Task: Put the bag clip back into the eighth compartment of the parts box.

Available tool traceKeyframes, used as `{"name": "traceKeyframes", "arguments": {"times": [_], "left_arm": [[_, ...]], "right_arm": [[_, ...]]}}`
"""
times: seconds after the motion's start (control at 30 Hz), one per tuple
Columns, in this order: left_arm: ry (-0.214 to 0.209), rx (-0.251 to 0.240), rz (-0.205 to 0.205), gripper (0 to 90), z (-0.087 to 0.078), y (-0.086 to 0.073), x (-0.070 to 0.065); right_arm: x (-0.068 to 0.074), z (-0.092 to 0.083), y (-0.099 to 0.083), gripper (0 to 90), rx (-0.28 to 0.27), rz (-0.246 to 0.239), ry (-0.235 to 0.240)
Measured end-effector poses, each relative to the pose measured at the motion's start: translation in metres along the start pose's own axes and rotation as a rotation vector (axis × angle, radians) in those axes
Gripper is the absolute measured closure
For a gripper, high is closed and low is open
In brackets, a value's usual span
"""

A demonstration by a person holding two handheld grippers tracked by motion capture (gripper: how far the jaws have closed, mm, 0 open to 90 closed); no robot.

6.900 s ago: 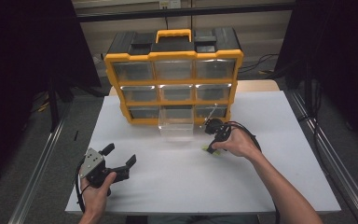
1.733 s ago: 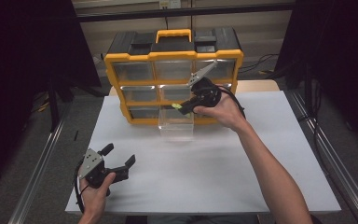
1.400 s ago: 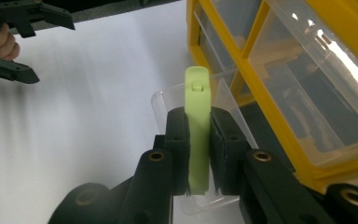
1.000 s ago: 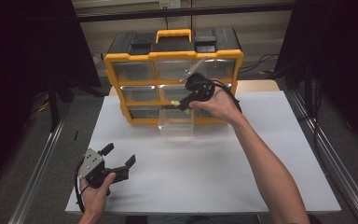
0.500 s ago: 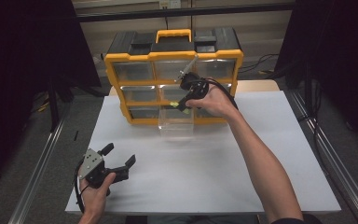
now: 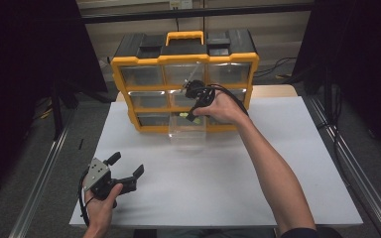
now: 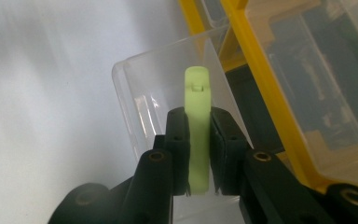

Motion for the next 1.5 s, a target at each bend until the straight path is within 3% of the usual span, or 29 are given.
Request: {"name": "traceKeyframes", "arguments": {"times": [0.2,0.3,0.4,0.53,0.57,0.6,0.77,0.87,1.23,1.4,1.5], "left_arm": [[-0.002,0.002,-0.003,5.7,0.000,0.000,0.000],[-0.005,0.001,-0.003,5.7,0.001,-0.001,0.000],[-0.006,0.002,-0.003,5.7,0.000,-0.001,0.000],[-0.004,0.005,0.002,5.6,0.001,-0.001,-0.002],[-0.005,0.006,0.001,5.6,0.001,-0.001,-0.002],[-0.004,0.006,0.001,5.7,0.001,-0.001,-0.002],[-0.005,0.005,-0.002,5.7,0.000,-0.001,-0.001],[0.001,0.006,-0.002,5.7,0.000,-0.001,-0.001],[0.006,0.004,-0.002,5.7,-0.001,-0.001,0.000],[0.002,-0.004,0.001,5.7,-0.001,0.000,0.000],[0.011,-0.001,0.000,5.7,-0.001,0.000,0.001]], "right_arm": [[-0.004,0.004,-0.001,78.9,0.014,-0.010,-0.007],[-0.002,0.007,0.000,78.9,0.015,0.022,-0.002],[-0.003,0.009,-0.003,78.8,0.050,-0.017,0.002],[-0.001,0.014,-0.005,78.8,0.075,-0.032,0.018],[0.000,0.016,-0.004,78.8,0.066,-0.003,0.016],[-0.001,0.016,-0.004,78.8,0.072,-0.021,0.019],[-0.002,0.018,-0.004,77.6,0.072,-0.006,0.005],[-0.003,0.018,-0.006,72.8,0.068,-0.019,-0.006],[-0.001,0.012,-0.010,56.2,0.010,0.040,-0.023],[0.000,0.011,-0.014,45.3,-0.041,0.069,-0.027],[-0.001,0.008,-0.017,37.8,-0.082,0.059,-0.040]]}}
Point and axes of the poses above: each handheld gripper's, and its own axes: z roughly forward along the jaws, y roughly out of its top, x roughly to its left, the point moved 5 cm from there along z, roughly forward along the jaws, and after that the axes turned 12 degrees about -z, right-handed, at the moved point
